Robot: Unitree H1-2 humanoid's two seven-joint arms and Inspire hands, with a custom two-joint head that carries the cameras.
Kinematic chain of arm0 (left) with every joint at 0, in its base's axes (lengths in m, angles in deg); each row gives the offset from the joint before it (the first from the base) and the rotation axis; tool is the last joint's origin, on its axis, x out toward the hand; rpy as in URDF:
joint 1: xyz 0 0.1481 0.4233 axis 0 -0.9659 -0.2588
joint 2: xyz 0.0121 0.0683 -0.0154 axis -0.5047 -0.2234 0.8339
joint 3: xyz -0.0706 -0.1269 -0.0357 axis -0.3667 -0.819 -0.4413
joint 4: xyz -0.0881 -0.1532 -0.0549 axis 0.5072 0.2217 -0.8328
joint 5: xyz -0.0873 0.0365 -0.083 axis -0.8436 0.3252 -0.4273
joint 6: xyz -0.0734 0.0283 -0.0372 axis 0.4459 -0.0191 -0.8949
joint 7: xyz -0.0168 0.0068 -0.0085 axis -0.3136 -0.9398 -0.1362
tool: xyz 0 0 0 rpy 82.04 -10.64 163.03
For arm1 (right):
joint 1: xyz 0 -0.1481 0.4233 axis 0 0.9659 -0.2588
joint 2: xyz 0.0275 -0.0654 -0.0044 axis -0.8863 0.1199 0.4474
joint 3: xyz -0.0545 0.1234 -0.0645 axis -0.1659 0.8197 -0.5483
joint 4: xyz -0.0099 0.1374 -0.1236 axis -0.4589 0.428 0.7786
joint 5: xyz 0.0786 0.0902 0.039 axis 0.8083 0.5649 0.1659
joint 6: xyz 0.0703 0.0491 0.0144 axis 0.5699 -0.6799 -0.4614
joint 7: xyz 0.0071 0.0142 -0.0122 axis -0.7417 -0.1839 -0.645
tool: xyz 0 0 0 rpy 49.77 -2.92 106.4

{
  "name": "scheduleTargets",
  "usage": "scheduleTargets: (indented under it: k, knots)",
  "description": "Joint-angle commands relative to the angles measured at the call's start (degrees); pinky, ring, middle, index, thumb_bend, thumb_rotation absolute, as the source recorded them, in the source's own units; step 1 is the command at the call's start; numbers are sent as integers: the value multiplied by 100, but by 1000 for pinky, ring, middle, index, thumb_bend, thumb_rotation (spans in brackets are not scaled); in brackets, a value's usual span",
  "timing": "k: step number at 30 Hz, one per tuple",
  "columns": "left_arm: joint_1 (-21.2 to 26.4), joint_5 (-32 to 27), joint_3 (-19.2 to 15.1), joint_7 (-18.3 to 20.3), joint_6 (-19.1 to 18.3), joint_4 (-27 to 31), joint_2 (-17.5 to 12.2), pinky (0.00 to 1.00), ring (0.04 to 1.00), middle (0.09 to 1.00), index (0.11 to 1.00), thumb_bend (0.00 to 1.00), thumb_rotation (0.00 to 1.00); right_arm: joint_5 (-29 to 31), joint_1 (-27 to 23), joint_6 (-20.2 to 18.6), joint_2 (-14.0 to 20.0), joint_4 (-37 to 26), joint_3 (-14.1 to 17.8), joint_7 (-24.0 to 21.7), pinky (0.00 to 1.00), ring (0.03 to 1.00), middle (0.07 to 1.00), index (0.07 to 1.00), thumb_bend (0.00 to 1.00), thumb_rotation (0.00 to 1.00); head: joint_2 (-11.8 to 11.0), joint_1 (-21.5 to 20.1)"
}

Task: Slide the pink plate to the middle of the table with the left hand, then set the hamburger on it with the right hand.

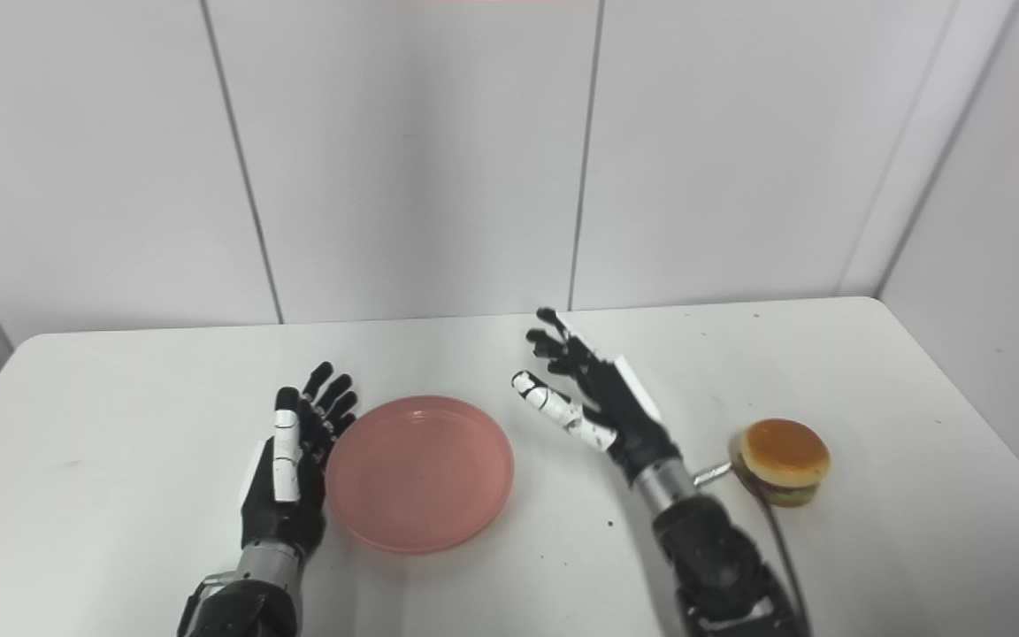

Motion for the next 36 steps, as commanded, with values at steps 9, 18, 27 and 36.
scheduleTargets:
  k: [9,18,27,36]
  knots:
    - [-262,-22,-10,199,294,-500,-53,946,933,923,920,752,1000,-1278,17,-1145,1122,-1061,423,-109,714,800,815,794,772,423,-85,-554]
    - [-250,-29,-39,254,465,-645,-173,940,930,923,922,729,1000,-2197,219,-2344,2029,-1918,410,-880,727,863,889,849,841,296,-137,-730]
    - [-253,-163,-68,375,434,-649,-218,942,930,925,921,722,1000,-3321,379,-2742,2255,-2275,691,-1950,861,933,933,892,936,319,-148,-810]
    - [-259,-124,-46,363,500,-678,-205,936,930,922,919,727,1000,-3530,352,-2740,2264,-1638,649,-2296,979,928,908,891,993,301,-166,-802]
